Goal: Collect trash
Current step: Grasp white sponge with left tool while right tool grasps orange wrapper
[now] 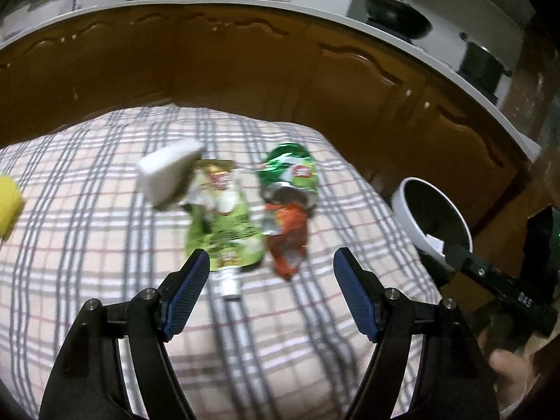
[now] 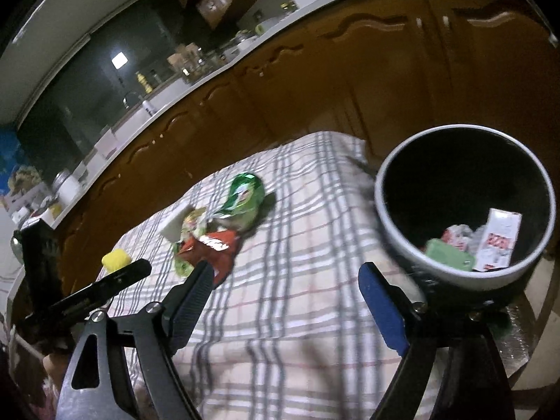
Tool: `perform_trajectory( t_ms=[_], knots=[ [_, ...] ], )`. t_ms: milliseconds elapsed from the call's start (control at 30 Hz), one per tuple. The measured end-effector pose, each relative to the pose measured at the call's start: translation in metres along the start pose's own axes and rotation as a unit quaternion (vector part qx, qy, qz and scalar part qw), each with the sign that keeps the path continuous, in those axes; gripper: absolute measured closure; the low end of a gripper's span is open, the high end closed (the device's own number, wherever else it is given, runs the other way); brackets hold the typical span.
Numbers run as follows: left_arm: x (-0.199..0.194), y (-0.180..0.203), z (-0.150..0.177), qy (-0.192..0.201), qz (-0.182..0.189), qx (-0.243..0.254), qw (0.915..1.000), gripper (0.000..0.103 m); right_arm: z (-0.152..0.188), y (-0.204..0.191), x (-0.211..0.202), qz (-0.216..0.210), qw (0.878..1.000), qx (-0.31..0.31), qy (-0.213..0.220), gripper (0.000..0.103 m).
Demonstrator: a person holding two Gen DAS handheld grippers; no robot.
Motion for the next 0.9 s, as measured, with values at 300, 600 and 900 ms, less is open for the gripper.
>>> perform_trajectory(
  t_ms=[300,600,900],
  knots=[
    [0.006,-0.037,0.006,-0.007,-0.018,-0.018,0.9997,0.028,0.011,-0.038,0.037,-0.020,0.999,-0.025,-0.033,0.017],
    [0.019,-0.069,-0.003,-0.010,-0.043,-0.015,0.9989,0.028,0.011,-0.064,0.071,-0.031,0.997,-0.043,-0.049,0.017],
    [0.049,-0.089,-0.022,-0.015,-0.052,0.006,0.9985,0.028,0.016,-0.070,0.102,-0.033,0.996,-0.044,-0.071,0.017]
  ],
)
Point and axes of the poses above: each gripper's, at about its wrist camera, not at the fingertips, and x roughly the way its jaws point, y to its right, z to its underside, the point moved 8 cm from there along x, roughly the way its jaws point, and after that the axes turned 14 degrees about -z, right-handed, at the moved point
